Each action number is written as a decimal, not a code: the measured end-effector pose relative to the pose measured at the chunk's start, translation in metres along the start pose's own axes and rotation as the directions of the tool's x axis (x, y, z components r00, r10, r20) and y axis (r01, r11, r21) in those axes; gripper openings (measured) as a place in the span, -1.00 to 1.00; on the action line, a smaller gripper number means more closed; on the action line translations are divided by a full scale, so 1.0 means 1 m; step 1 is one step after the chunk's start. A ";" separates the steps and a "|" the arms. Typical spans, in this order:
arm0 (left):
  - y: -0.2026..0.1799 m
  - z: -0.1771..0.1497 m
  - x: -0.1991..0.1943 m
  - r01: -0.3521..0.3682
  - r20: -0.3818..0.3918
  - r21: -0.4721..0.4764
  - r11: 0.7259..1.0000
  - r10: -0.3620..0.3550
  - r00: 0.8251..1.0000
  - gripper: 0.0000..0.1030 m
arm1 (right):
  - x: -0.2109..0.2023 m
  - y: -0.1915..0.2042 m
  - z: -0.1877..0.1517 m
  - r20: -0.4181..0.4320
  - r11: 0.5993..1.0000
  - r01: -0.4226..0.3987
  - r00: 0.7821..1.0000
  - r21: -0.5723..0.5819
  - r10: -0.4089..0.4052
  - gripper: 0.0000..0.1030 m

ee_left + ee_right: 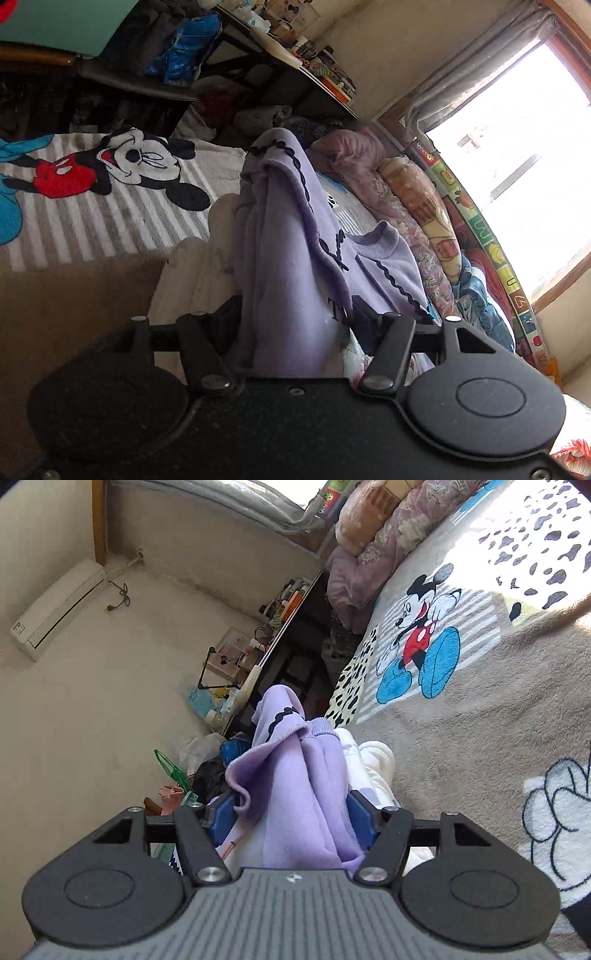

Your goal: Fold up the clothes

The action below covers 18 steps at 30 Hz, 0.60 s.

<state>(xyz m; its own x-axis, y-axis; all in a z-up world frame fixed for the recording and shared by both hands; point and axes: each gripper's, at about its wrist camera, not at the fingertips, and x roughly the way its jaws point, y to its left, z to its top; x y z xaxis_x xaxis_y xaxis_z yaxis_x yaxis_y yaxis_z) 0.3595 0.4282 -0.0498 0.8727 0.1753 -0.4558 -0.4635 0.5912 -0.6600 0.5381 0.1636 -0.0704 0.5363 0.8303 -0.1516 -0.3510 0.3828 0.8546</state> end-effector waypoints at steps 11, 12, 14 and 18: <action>-0.068 -0.055 -0.072 -0.164 0.224 0.410 0.897 0.075 0.972 0.82 | -0.067 0.038 0.006 -0.004 0.958 0.108 0.994 -0.267 -0.113 0.89; -0.070 -0.060 -0.075 -0.161 0.208 0.439 0.884 0.074 0.975 0.83 | -0.077 0.043 0.003 -0.011 0.952 0.121 0.992 -0.281 -0.129 0.94; -0.074 -0.069 -0.082 -0.153 0.176 0.485 0.861 0.075 0.982 0.85 | -0.094 0.052 -0.001 -0.019 0.941 0.152 0.986 -0.303 -0.165 0.99; -0.080 -0.077 -0.103 -0.164 0.158 0.520 0.838 0.094 0.983 0.93 | -0.126 0.074 -0.006 -0.025 0.913 0.221 0.969 -0.343 -0.244 0.99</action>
<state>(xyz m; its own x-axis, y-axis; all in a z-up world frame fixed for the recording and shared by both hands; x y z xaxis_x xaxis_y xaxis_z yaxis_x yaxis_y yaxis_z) 0.2948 0.3024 0.0036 0.8386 0.3522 -0.4156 -0.4513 0.8764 -0.1681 0.4401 0.0900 0.0084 0.5862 0.7216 -0.3682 -0.4651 0.6719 0.5764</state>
